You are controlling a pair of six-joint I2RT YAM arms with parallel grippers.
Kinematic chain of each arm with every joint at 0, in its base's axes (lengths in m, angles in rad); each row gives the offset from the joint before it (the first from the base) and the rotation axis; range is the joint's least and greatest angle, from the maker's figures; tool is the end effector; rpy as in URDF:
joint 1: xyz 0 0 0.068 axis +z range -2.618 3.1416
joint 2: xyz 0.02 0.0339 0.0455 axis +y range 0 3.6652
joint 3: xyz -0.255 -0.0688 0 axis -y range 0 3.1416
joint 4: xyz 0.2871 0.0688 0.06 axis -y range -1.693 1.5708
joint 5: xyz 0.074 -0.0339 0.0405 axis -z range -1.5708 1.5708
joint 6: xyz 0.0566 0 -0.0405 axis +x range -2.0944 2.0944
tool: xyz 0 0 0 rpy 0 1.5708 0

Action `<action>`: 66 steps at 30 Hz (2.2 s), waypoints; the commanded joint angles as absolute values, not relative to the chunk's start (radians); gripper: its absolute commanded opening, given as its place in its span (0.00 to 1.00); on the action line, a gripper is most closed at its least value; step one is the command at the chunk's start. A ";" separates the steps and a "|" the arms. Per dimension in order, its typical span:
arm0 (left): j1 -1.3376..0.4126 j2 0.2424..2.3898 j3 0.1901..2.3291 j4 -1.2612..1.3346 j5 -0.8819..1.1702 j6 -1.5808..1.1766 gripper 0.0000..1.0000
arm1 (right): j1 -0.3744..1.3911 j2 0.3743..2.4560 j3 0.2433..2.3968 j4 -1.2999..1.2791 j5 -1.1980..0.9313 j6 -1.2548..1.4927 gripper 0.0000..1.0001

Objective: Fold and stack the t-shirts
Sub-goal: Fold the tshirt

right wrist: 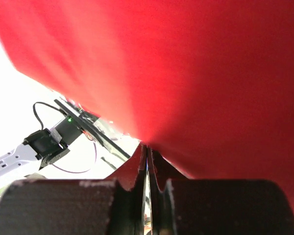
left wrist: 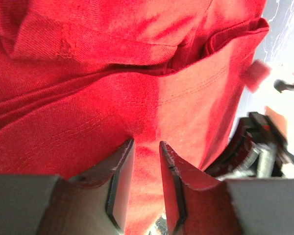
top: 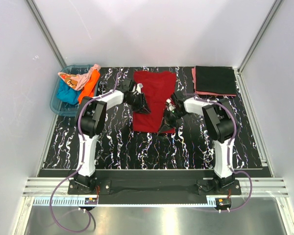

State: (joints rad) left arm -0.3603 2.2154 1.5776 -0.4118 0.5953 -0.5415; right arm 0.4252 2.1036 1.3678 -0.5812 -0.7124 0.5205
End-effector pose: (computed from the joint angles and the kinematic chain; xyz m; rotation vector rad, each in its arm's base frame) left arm 0.4565 -0.2059 0.0898 -0.0246 2.7425 -1.0724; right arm 0.3782 0.2119 0.0718 -0.0006 -2.8311 -1.1010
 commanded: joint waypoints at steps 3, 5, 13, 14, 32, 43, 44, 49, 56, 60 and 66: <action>-0.356 2.180 1.583 -0.465 0.525 -0.482 0.36 | 0.384 2.085 1.246 -0.480 -0.742 0.551 0.07; -0.356 2.184 1.583 -0.474 0.529 -0.476 0.37 | 0.383 2.106 1.246 -0.477 -0.750 0.548 0.07; -0.365 2.077 1.551 -0.482 0.529 -0.459 0.41 | 0.376 1.998 1.325 -0.575 -0.742 0.520 0.07; -0.365 2.030 1.534 -0.474 0.540 -0.456 0.42 | 0.373 1.984 1.322 -0.575 -0.747 0.520 0.07; -0.351 1.894 1.049 -0.265 0.569 -0.479 0.34 | 0.287 2.105 1.258 -0.564 -0.713 0.454 0.06; -0.348 1.769 1.135 -0.385 0.567 -0.462 0.39 | 0.285 2.005 1.336 -0.643 -0.716 0.446 0.06; -0.348 1.764 1.118 -0.364 0.580 -0.485 0.39 | 0.285 2.008 1.329 -0.638 -0.716 0.439 0.06; -0.344 1.795 0.994 -0.276 0.615 -0.538 0.38 | 0.278 2.045 1.223 -0.578 -0.709 0.437 0.06; -0.341 1.830 0.899 -0.265 0.546 -0.494 0.35 | 0.276 2.054 1.160 -0.555 -0.681 0.419 0.07; -0.341 1.789 0.867 -0.281 0.515 -0.488 0.35 | 0.276 2.003 1.128 -0.565 -0.654 0.413 0.07; -0.342 1.730 0.736 -0.236 0.522 -0.526 0.36 | 0.276 1.956 0.974 -0.467 -0.666 0.449 0.08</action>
